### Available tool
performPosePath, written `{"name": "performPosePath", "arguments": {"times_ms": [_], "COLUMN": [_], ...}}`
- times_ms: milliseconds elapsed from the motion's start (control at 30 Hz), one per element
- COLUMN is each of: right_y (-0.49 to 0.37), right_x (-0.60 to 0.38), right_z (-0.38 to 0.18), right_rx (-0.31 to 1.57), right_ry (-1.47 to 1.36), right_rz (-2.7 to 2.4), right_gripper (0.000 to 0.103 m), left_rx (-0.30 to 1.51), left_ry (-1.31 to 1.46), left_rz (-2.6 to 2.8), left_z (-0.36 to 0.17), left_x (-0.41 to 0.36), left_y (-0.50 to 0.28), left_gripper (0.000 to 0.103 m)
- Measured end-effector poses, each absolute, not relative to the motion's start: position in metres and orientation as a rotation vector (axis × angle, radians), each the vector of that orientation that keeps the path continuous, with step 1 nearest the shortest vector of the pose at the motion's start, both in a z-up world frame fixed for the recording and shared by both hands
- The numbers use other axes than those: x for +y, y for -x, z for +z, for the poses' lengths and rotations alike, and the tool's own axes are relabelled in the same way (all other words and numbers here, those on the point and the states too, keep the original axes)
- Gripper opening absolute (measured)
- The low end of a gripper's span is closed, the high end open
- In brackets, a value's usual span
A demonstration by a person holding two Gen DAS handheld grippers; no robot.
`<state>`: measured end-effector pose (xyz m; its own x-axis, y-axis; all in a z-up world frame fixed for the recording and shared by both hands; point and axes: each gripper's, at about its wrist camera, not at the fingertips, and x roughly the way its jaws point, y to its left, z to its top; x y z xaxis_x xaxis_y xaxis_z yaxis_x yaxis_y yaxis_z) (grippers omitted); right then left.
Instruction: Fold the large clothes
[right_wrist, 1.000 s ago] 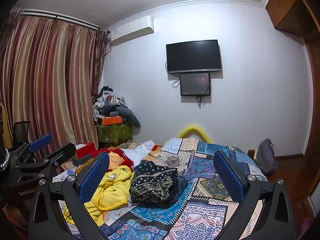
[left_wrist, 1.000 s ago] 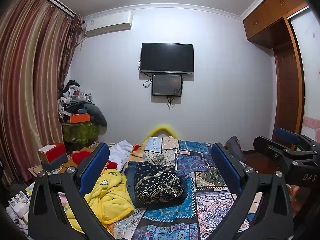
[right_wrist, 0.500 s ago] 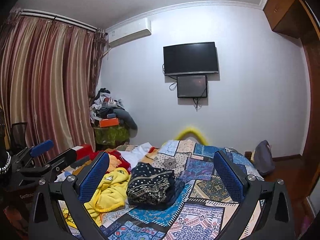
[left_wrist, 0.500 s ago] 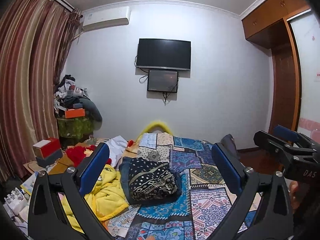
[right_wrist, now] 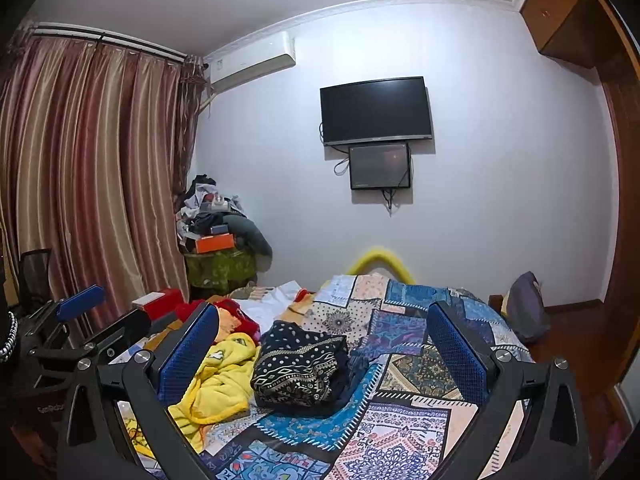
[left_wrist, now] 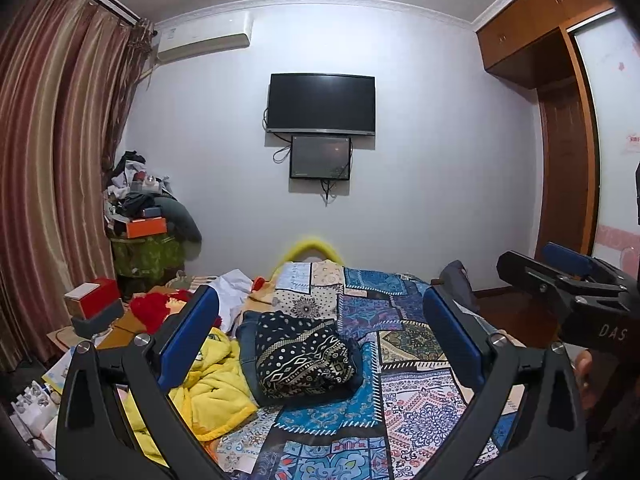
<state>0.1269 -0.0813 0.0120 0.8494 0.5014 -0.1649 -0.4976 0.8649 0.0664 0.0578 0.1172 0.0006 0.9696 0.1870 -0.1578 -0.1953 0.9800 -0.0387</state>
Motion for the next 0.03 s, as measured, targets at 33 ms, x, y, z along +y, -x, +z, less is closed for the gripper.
{"name": "performPosePath", "arguments": {"times_ms": [33], "right_y": [-0.1275], "right_x": [-0.0807], "right_z": [0.0111], "right_rx": [0.181], "right_ry": [-0.021], "right_rz": [0.526], "right_gripper": [0.103], "left_rx": [0.159], "left_ry": [0.057], "left_rz": [0.188], "left_z": [-0.0001], "left_x": [0.1190], "left_y": [-0.0588], "left_gripper": [0.103]}}
